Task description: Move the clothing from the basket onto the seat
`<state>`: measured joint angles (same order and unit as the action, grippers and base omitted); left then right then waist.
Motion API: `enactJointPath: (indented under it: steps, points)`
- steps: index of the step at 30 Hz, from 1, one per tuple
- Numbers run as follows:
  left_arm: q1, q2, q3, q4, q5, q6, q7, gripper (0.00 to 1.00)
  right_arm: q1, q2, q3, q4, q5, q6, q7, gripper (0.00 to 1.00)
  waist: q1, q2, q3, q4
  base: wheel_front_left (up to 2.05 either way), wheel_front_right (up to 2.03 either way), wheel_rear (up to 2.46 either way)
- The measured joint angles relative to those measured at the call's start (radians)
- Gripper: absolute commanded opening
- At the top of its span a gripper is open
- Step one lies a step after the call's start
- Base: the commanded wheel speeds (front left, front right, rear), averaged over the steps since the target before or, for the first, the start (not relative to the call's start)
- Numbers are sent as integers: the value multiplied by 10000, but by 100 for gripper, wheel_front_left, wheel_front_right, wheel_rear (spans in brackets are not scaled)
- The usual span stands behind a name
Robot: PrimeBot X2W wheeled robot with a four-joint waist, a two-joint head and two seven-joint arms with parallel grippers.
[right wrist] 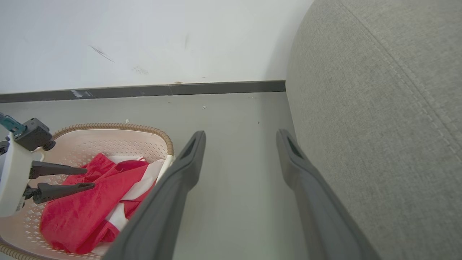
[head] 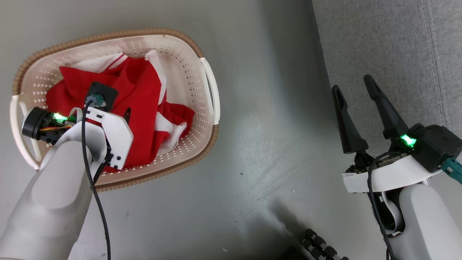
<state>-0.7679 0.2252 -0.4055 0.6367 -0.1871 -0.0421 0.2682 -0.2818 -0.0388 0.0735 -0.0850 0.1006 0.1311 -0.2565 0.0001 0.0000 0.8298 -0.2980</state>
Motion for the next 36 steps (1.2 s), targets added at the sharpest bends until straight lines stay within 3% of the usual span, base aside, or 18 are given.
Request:
enactJointPath:
  steps: [19,20,21,22,36]
  points:
    - [-898,568,222,491,42,44,385,100,-564,2,86,-8,491,0,0,100,0,0,1305,-645,0,0,0]
    - [-934,568,226,493,42,44,384,90,-593,2,86,-10,506,0,0,100,0,0,1364,-671,0,0,0]
    - [-970,564,226,506,42,44,384,50,-637,2,94,-12,541,0,0,100,0,0,1423,-695,0,0,0]
    - [-1051,568,219,514,44,44,353,0,-740,2,105,-15,585,0,0,100,0,0,1531,-739,0,0,0]
    - [-1439,646,125,366,115,-146,-253,0,-1592,2,-56,-8,941,2,0,100,0,0,1777,-784,0,0,0]
